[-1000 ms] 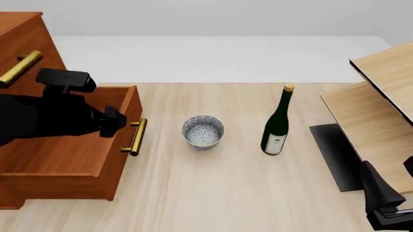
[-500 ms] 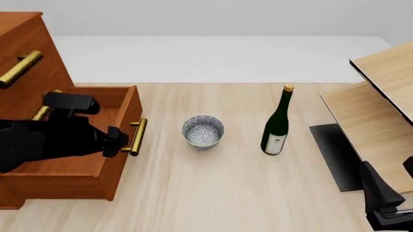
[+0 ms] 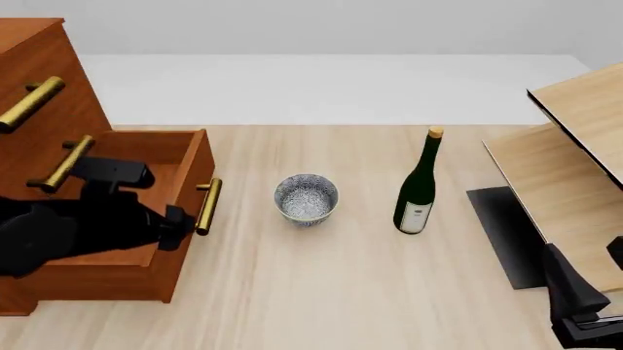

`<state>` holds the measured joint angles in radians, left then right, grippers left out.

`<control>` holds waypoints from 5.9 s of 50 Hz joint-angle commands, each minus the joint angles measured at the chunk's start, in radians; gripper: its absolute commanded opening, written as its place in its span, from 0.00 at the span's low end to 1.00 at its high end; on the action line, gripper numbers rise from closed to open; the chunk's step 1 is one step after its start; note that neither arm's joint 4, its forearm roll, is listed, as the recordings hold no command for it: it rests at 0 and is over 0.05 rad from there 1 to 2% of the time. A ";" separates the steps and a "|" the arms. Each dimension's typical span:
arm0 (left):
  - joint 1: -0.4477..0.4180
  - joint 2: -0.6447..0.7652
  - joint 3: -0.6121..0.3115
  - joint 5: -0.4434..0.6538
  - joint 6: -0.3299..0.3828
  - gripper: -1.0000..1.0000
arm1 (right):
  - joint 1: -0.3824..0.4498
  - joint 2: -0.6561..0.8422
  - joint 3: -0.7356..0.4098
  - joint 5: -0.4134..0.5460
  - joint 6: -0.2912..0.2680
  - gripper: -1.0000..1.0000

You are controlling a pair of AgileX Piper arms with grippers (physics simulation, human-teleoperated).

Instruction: Put the wine bottle in the bottom drawer of the cabinet.

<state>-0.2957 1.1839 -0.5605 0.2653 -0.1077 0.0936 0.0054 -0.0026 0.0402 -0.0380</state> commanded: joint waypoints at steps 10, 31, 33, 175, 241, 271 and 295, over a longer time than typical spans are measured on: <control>0.001 0.035 0.050 -0.076 -0.014 1.00 | 0.002 0.001 0.001 0.002 -0.001 1.00; -0.011 0.058 0.088 -0.129 -0.037 1.00 | 0.002 0.000 0.000 0.003 -0.003 1.00; -0.011 0.059 0.092 -0.137 -0.038 1.00 | 0.002 0.000 0.000 0.004 -0.003 1.00; -0.247 -0.088 -0.443 0.005 0.028 1.00 | 0.023 -0.001 -0.008 0.000 -0.016 1.00; -0.536 0.481 -1.127 0.152 0.182 1.00 | 0.060 0.000 -0.024 0.004 -0.012 1.00; -0.575 0.598 -1.177 0.122 0.178 1.00 | 0.067 -0.003 -0.018 0.011 -0.005 1.00; -0.588 0.627 -1.115 0.067 0.177 1.00 | 0.067 -0.001 -0.011 0.009 -0.005 1.00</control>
<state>-0.8757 1.7985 -1.6919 0.3507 0.0749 0.1603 0.0029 -0.0158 0.0506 -0.0436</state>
